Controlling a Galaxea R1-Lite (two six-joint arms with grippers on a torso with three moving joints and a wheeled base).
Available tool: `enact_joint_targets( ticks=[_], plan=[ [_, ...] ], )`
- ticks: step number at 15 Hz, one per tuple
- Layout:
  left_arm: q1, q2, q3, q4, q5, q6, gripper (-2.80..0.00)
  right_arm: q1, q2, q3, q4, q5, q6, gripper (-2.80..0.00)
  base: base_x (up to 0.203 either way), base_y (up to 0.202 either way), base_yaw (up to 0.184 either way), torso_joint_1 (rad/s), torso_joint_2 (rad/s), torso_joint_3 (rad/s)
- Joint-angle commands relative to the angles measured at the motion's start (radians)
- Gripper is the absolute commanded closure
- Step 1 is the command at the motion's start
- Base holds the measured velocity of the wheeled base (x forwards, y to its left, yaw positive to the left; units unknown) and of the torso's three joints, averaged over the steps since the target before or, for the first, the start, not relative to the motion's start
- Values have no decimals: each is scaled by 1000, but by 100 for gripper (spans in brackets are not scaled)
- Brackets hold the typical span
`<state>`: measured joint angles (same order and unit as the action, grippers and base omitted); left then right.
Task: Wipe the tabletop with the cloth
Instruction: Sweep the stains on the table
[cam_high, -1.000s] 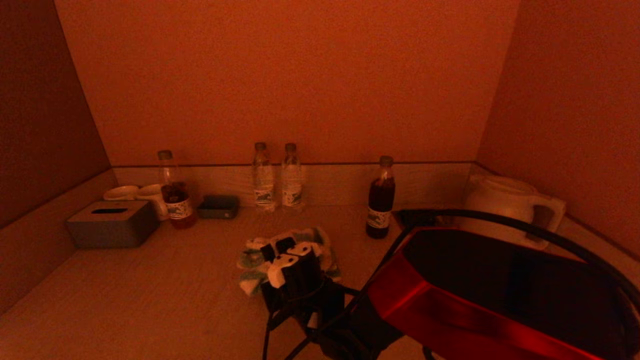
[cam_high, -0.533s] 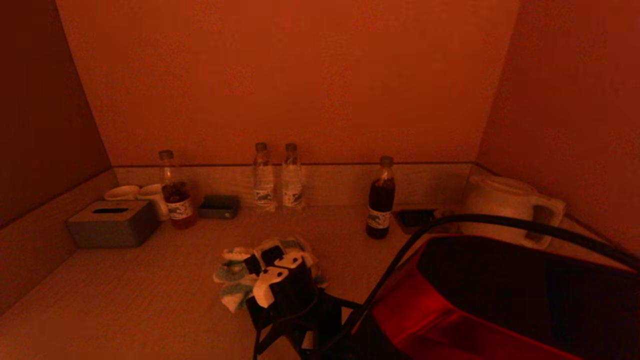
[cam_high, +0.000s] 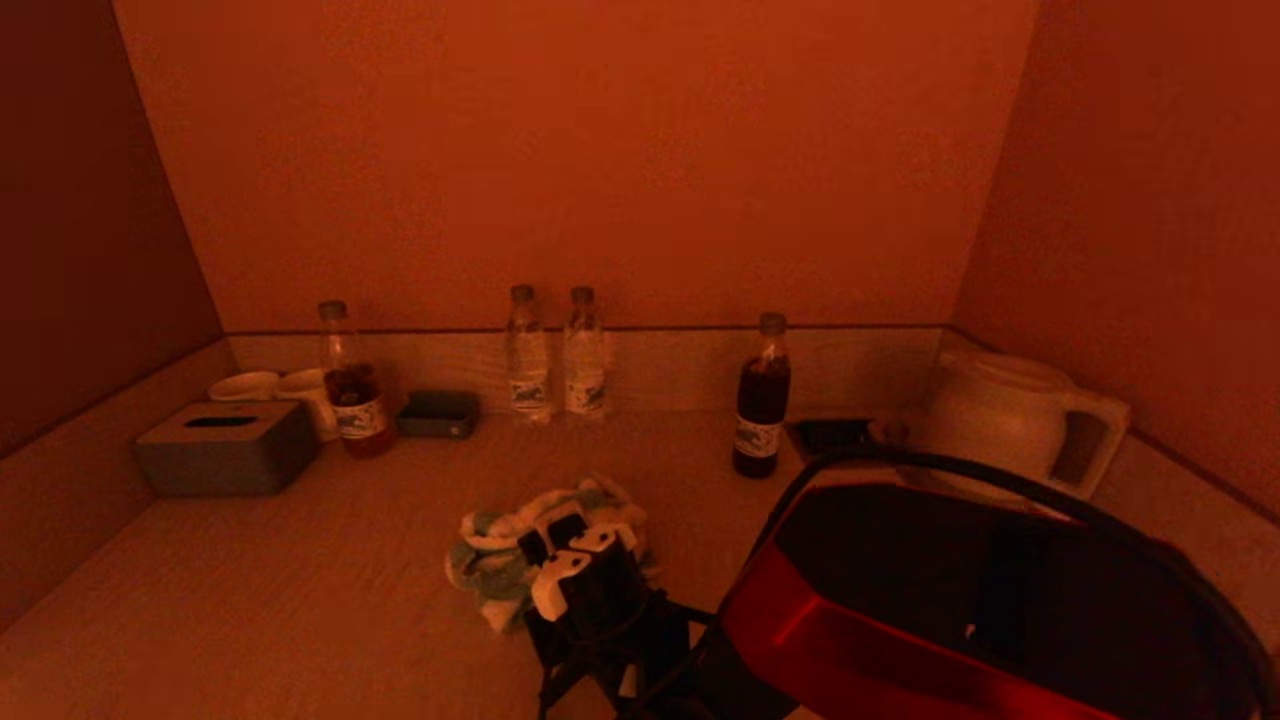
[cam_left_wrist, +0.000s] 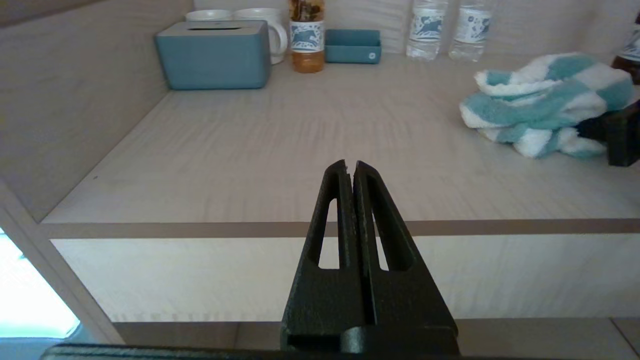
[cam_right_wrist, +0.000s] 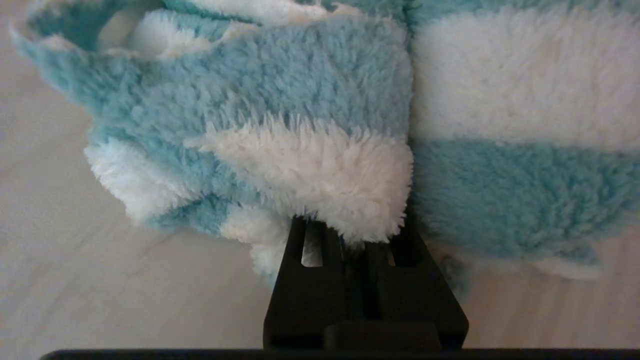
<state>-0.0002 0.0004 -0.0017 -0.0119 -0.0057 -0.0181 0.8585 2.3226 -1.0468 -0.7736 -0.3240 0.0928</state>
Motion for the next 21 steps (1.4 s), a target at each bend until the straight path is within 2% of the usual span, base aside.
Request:
enact_joint_targets(
  ticks=[1,8,10,13,14,17,21],
  plan=[
    [0,0,0,0,0,0,0,-1,18,2,2,-1,1,0,0,0,0,0,0,0],
    [0,0,0,0,0,0,0,-45,-50,63,1,-20,5,0,0,0,0,0,0,0],
    [0,0,0,0,0,0,0,-87,-86,114,-4,-41,5,0,0,0,0,0,0,0],
    [0,0,0,0,0,0,0,-88,-86,115,-4,-41,5,0,0,0,0,0,0,0],
    [0,0,0,0,0,0,0,-116,-109,124,-4,-41,4,0,0,0,0,0,0,0],
    [0,0,0,0,0,0,0,-271,-209,138,-4,-37,0,0,0,0,0,0,0,0],
    [0,0,0,0,0,0,0,-312,-241,131,-1,-26,-1,0,0,0,0,0,0,0]
  ],
)
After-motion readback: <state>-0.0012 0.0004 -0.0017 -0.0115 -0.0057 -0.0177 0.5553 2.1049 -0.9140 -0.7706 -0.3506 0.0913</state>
